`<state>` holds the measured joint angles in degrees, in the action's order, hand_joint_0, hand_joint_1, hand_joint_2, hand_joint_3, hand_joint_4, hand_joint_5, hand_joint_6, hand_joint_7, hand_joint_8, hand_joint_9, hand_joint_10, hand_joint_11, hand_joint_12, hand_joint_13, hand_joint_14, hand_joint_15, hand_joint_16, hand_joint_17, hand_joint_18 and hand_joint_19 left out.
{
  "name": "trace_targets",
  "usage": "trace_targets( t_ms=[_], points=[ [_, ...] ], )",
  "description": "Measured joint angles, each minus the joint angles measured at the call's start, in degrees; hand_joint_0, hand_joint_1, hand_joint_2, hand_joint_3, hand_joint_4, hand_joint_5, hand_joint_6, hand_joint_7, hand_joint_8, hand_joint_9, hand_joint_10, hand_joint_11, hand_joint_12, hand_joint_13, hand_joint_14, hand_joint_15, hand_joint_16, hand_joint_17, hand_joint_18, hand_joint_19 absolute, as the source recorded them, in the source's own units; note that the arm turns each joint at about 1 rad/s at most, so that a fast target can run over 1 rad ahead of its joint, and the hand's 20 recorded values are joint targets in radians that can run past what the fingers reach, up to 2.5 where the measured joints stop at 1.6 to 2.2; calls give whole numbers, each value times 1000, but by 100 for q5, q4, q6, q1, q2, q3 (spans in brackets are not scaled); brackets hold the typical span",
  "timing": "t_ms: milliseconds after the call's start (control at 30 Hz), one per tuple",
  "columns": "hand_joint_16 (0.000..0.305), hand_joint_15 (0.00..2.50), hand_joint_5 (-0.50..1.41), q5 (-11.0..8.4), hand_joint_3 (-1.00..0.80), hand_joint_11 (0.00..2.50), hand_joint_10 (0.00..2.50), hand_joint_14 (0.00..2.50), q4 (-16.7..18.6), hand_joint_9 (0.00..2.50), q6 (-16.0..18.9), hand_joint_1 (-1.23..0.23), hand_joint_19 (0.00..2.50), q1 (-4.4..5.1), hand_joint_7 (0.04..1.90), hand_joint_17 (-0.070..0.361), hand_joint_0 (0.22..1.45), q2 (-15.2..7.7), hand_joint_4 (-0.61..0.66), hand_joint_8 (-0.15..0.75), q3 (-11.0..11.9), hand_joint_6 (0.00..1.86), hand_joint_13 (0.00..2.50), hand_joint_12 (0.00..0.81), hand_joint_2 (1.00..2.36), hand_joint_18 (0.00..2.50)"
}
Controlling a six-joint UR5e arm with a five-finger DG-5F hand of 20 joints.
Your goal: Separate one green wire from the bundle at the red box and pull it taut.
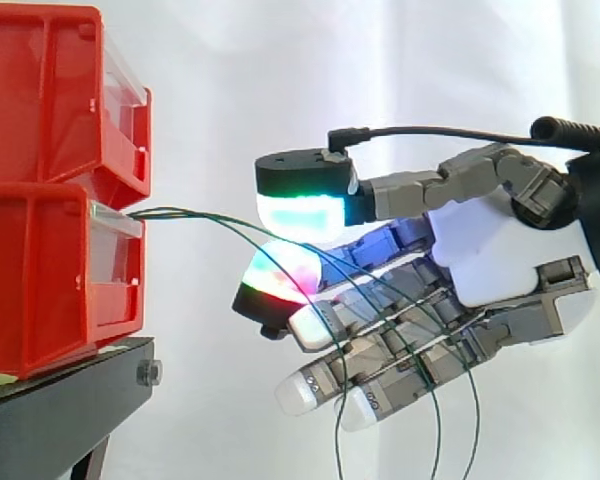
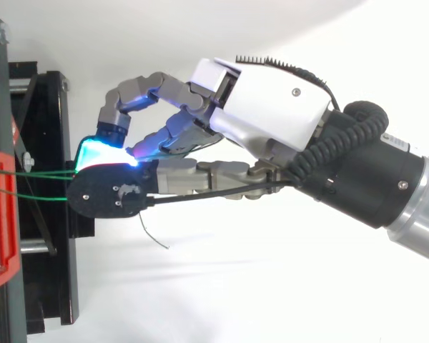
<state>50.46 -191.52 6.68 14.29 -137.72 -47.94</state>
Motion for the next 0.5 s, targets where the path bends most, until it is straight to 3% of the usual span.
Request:
trace_targets(
  t_ms=[200,500],
  points=[
    [46,209,-199,33,-348,528,14,8,-83,874,17,-802,258,-2,1012,102,628,0,143,276,-4,910,737,335,1010,765],
    [45,208,-202,76,-329,521,14,8,-281,861,166,-821,247,10,1033,102,639,0,114,271,-8,911,732,331,1011,766]
  ],
)
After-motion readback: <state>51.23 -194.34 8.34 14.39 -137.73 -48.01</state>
